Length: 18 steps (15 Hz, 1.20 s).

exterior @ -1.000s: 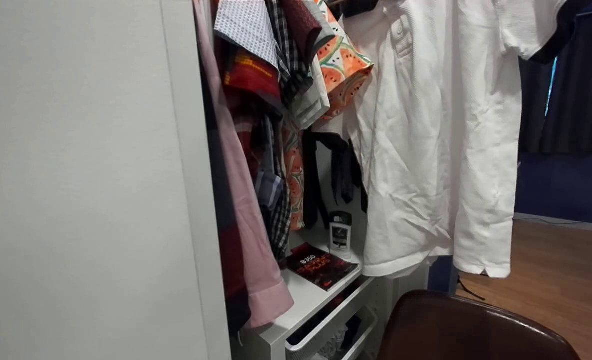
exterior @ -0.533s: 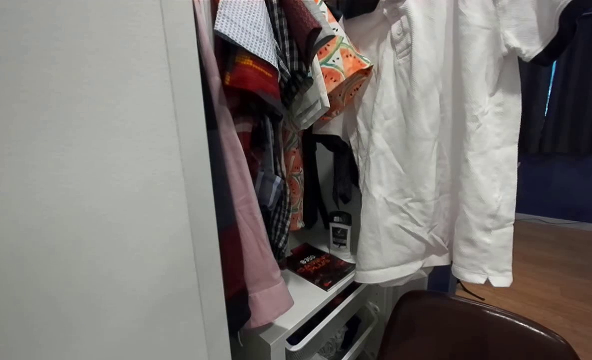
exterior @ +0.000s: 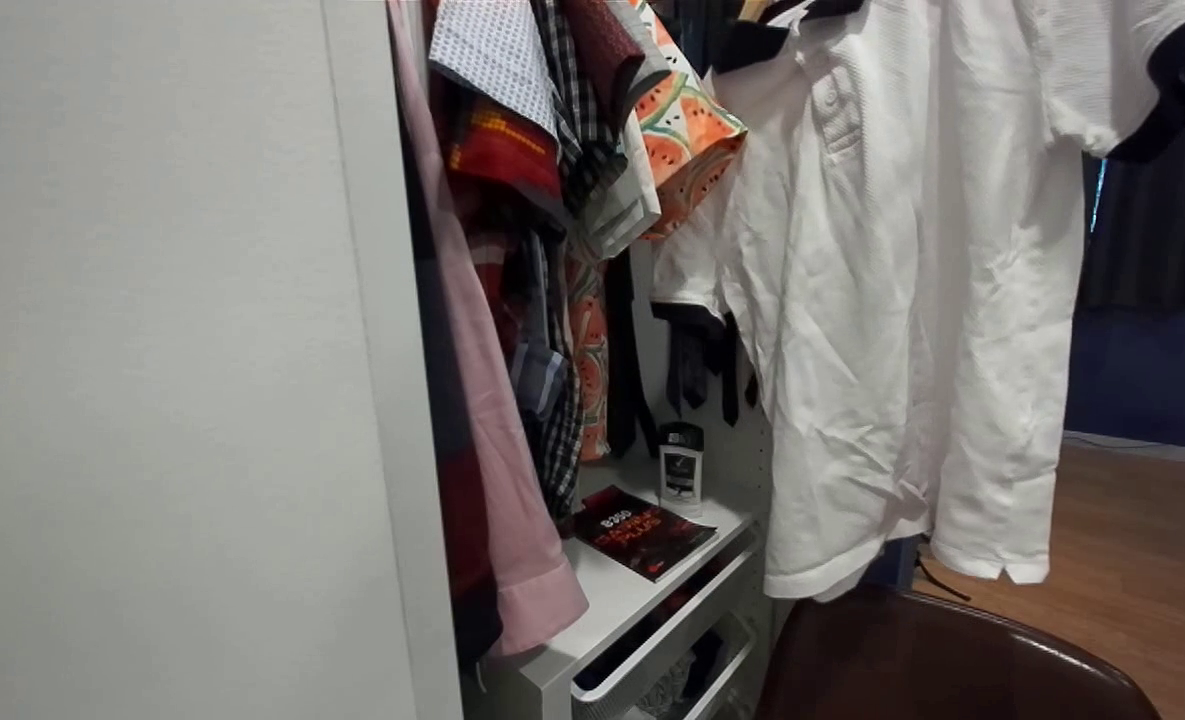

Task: Remove the hang wire with white shirt and put it on the chair

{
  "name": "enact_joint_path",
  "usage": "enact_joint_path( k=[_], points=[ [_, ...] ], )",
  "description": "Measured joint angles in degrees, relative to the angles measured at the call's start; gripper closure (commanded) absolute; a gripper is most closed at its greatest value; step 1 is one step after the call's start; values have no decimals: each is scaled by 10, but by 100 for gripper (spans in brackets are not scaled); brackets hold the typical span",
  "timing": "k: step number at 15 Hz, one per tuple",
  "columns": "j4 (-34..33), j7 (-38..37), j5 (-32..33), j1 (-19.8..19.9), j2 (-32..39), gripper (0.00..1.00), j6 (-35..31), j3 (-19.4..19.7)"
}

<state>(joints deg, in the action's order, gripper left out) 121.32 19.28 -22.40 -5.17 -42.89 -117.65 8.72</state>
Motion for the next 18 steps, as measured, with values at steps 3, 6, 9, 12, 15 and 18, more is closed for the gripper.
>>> enact_joint_path(
  k=[3,6,9,12,15,18],
  points=[
    [25,-25,3,24,-46,98,39,14],
    [56,-31,5,45,-94,98,69,31],
    [100,-35,2,50,-144,98,94,51],
    [149,-47,1,54,-191,98,94,62],
    [197,-63,0,70,-229,98,87,67],
    [242,-68,0,81,-258,92,86,72]
  ],
)
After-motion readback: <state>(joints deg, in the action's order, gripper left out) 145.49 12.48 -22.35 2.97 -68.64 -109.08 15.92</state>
